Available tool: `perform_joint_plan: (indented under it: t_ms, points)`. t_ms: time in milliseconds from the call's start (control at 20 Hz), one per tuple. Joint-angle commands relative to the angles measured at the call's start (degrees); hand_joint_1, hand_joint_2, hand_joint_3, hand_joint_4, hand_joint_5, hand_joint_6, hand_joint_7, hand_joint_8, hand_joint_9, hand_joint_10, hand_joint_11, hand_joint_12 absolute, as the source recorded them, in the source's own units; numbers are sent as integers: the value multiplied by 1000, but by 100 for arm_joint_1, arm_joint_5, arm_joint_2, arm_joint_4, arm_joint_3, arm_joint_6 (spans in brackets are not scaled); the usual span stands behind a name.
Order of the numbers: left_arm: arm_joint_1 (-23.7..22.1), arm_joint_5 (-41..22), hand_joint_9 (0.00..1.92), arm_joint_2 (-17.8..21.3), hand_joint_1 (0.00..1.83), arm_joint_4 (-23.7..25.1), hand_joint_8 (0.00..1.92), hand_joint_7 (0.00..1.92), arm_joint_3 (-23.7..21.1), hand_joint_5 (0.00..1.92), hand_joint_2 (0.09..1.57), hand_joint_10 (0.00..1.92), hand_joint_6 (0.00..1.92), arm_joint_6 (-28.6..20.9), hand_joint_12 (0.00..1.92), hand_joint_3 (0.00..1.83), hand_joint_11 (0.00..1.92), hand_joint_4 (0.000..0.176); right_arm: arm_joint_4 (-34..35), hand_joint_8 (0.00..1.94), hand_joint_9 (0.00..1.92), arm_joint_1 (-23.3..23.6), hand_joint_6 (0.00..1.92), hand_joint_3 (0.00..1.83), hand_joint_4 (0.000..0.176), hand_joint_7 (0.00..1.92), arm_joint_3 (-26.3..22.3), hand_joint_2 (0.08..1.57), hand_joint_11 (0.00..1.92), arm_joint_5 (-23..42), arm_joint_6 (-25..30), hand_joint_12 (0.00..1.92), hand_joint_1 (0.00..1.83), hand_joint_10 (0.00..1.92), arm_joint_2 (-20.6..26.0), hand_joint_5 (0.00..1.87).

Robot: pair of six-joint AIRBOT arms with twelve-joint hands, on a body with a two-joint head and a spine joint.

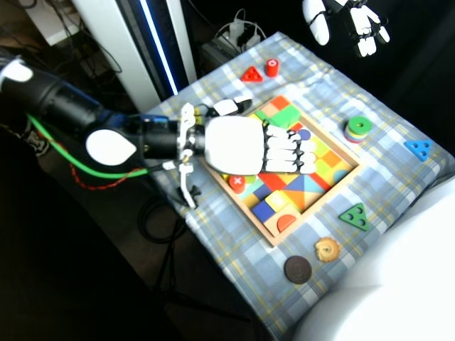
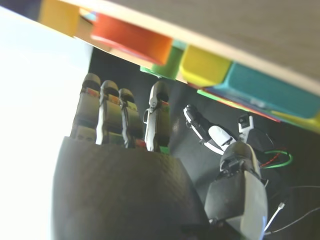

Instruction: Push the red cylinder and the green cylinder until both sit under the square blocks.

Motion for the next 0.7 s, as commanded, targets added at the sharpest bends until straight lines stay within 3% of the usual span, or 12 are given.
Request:
perform_joint_plan:
  t_ms: [0, 50, 150, 200, 300, 400, 450, 500, 650]
  points:
    - [-21, -637, 368, 0, 259, 218, 1, 406, 4, 453, 1302, 1, 0, -36, 157, 0, 0, 25, 178, 0, 0, 17, 0, 6, 93, 0, -30, 922, 0, 538, 57, 0, 0, 0, 13, 352]
    - [-21, -638, 368, 0, 261, 218, 0, 405, 3, 451, 1301, 0, 0, -36, 152, 0, 0, 26, 161, 0, 0, 8, 1, 9, 75, 0, -37, 930, 0, 517, 58, 0, 0, 0, 21, 354]
    - [-21, -643, 370, 1, 251, 223, 1, 402, 5, 454, 1303, 1, 1, -36, 198, 0, 0, 24, 81, 0, 0, -11, 0, 9, 60, 0, -49, 934, 0, 424, 62, 0, 0, 0, 56, 325]
    - [-22, -643, 369, 1, 228, 224, 0, 396, 4, 440, 1310, 0, 1, -36, 204, 3, 0, 25, 57, 0, 0, -11, 4, 0, 80, 0, -52, 912, 0, 398, 67, 0, 0, 0, 68, 334]
    - [-21, -643, 358, 1, 241, 217, 0, 393, -1, 429, 1308, 1, 1, -36, 170, 1, 0, 35, 31, 0, 0, -25, 1, 0, 97, 0, -80, 883, 0, 360, 69, 0, 0, 0, 132, 328]
    - [-21, -643, 366, 1, 242, 215, 3, 409, -4, 446, 1307, 3, 5, -36, 189, 0, 0, 15, 31, 0, 0, -66, 0, 0, 133, 0, -119, 880, 0, 326, 82, 0, 0, 0, 204, 315]
    - [-21, -641, 364, 1, 243, 213, 3, 411, -3, 445, 1306, 2, 3, -36, 192, 0, 0, 20, 27, 0, 0, -101, 0, 0, 150, 0, -146, 884, 0, 308, 87, 0, 0, 0, 247, 313]
    - [-21, -641, 377, 1, 226, 212, 4, 417, -4, 451, 1307, 6, 4, -36, 200, 0, 0, 21, 15, 0, 0, -117, 0, 0, 157, 0, -174, 878, 0, 292, 87, 0, 0, 0, 282, 302]
    - [-21, -642, 387, 2, 280, 198, 1, 422, -12, 463, 1306, 3, 2, -36, 260, 0, 0, 11, -25, 0, 0, -140, 0, 0, 132, 0, -286, 825, 0, 225, 87, 0, 0, 0, 444, 280]
